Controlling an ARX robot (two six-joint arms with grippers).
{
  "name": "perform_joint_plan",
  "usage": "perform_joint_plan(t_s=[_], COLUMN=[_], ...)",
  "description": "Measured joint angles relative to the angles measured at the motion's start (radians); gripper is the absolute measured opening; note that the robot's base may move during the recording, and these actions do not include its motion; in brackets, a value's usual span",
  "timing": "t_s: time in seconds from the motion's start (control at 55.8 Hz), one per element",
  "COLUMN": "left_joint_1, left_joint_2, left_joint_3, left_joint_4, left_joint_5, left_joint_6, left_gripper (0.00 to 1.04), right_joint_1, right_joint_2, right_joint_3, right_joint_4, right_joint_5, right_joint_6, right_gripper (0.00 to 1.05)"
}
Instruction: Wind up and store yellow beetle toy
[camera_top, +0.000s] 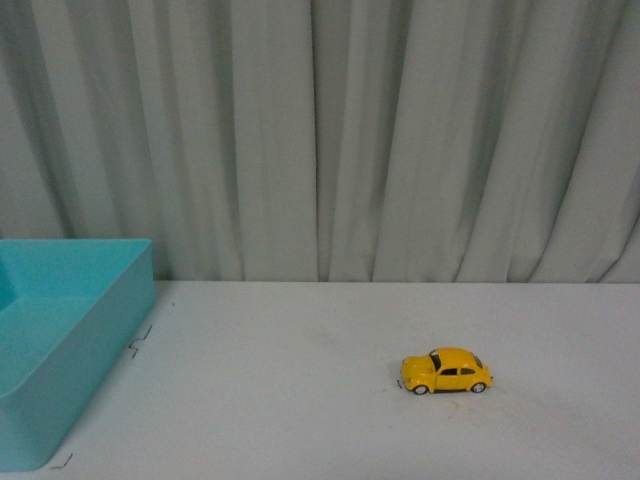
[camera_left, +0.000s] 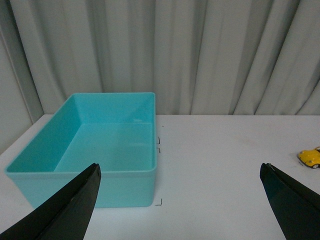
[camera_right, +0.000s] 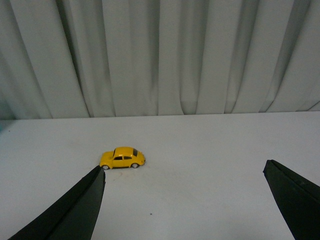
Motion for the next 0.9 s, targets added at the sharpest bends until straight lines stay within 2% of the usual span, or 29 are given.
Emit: perform_joint_plan(t_s=[0.896], left_joint_1=[0.000], left_joint_2=[0.000], left_joint_3=[0.000], left_joint_4=[0.001], left_joint_5=[0.000], left_joint_6=[0.000], left_gripper=[0.98], right_joint_1=[0.000], right_joint_2=[0.000], right_joint_3=[0.000], right_joint_4=[0.000], right_joint_5=[0.000], right_joint_6=[0.000], right_gripper=[0.98])
